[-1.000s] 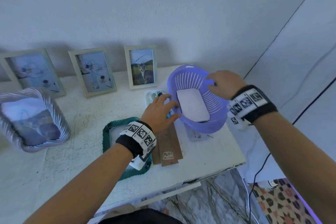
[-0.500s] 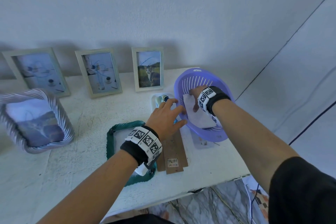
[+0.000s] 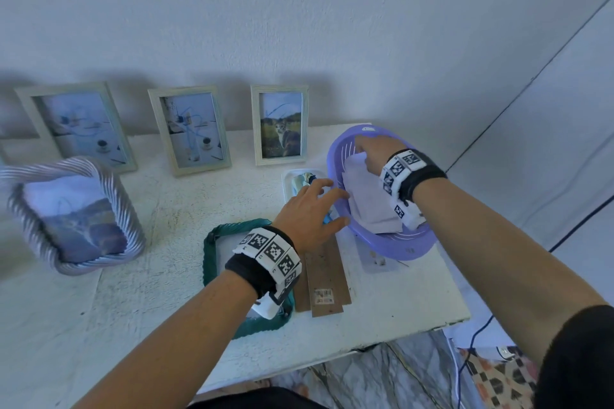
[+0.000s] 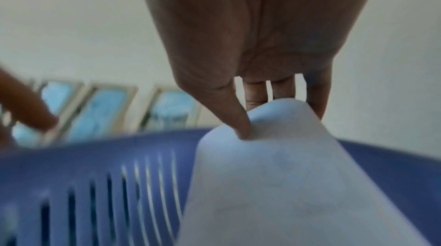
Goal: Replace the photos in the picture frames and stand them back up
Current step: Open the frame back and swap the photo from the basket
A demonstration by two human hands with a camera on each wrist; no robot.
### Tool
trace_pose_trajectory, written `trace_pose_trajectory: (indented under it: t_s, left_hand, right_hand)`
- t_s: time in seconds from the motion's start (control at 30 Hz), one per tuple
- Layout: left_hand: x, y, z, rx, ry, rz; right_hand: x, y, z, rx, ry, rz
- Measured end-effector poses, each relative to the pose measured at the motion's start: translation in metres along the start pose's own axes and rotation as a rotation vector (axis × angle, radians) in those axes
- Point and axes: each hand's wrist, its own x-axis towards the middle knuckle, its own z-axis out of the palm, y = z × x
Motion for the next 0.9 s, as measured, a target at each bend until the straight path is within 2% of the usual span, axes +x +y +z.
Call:
trace_pose_trajectory:
  t_s: [0.17,0.3,0.37,0.47,0.6,0.67,0.7,0.8,0.9]
  left_hand:
    - [-0.007,-0.007,-0.025,-0.233,0.213,-0.058]
    - [-0.016,-0.007,-0.052,-0.45,0.36,-0.135]
    - [-0.024,-0.006,-0.064,-0.55,0.399,-0.154]
    - [-0.044,-0.007,-0.077,-0.68,0.395,-0.157]
    - [-0.08,-0.023,-0.08,-0.77,0.401,-0.207]
    - [-0.099,-0.036,-0.078,-0.819,0.43,-0.282]
    - [-0.109,-0.044,-0.077,-0.835,0.44,-0.319]
    - [-0.131,-0.062,-0.07,-0.814,0.414,-0.424]
    - [-0.145,-0.074,-0.061,-0.76,0.337,-0.532]
  right_hand:
    - [-0.035,0.005,-0.054,0.263,0.255,-0.056]
    - [-0.071,-0.009,-0.093,0.318,0.451,-0.22]
    - [-0.09,-0.024,-0.102,0.414,0.482,-0.324]
    - [-0.106,-0.052,-0.096,0.58,0.432,-0.44]
    - [-0.111,-0.084,-0.059,0.752,0.426,-0.493]
    - [-0.11,-0.095,-0.032,0.837,0.42,-0.44]
    - [-0.11,-0.1,-0.019,0.883,0.376,-0.387]
    - [-0.111,-0.117,0.023,0.991,0.124,-0.282]
    - [-0.115,-0.134,0.057,1.041,0.044,-0.248]
